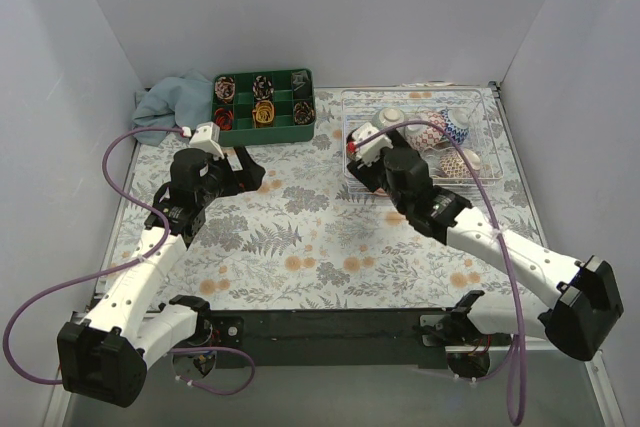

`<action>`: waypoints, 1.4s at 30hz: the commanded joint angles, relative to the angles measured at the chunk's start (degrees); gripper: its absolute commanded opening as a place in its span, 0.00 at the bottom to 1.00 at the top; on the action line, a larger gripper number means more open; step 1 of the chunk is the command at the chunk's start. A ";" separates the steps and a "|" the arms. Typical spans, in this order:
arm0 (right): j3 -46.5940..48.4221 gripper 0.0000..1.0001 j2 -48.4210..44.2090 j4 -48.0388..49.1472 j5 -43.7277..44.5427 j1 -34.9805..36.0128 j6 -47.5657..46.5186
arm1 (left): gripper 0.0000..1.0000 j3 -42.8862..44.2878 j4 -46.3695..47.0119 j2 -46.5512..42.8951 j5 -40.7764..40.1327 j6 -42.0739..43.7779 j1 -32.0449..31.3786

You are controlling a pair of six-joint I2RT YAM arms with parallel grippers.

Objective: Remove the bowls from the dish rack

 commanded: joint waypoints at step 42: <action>-12.87 0.09 37.04 99.85 14.75 35.85 -64.15 | 0.93 9.01 -9.93 18.49 20.74 -18.26 -0.22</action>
